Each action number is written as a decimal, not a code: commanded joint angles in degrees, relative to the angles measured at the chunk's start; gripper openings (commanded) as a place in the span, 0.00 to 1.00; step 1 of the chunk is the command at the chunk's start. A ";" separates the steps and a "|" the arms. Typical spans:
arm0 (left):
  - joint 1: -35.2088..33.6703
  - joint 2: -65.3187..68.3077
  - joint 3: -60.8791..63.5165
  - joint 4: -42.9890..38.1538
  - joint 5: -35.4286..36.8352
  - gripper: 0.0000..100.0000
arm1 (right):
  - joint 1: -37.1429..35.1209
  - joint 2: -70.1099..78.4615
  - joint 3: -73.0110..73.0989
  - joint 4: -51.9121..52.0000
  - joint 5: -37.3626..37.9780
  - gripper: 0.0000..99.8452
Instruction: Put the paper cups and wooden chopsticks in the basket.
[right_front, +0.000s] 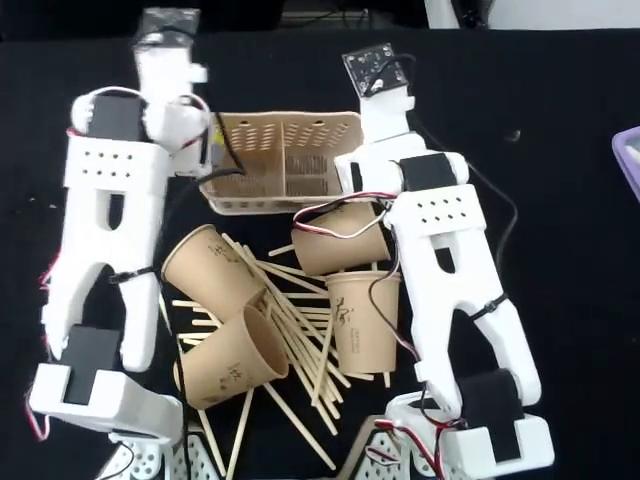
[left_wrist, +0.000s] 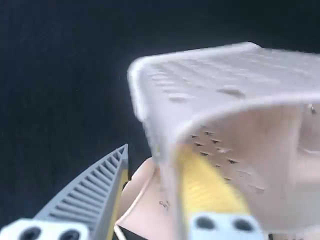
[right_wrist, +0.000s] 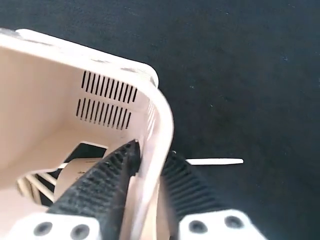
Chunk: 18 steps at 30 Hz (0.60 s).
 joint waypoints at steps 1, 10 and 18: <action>-3.56 -0.88 -2.95 -1.14 6.77 0.25 | 0.09 -0.40 -3.30 0.44 -0.09 0.17; -4.00 -1.49 -3.47 -8.97 7.03 0.25 | 0.09 -7.69 -9.10 0.00 0.35 0.18; -4.09 -3.52 -5.41 -10.46 7.12 0.25 | 0.44 -10.07 -15.25 3.16 0.35 0.17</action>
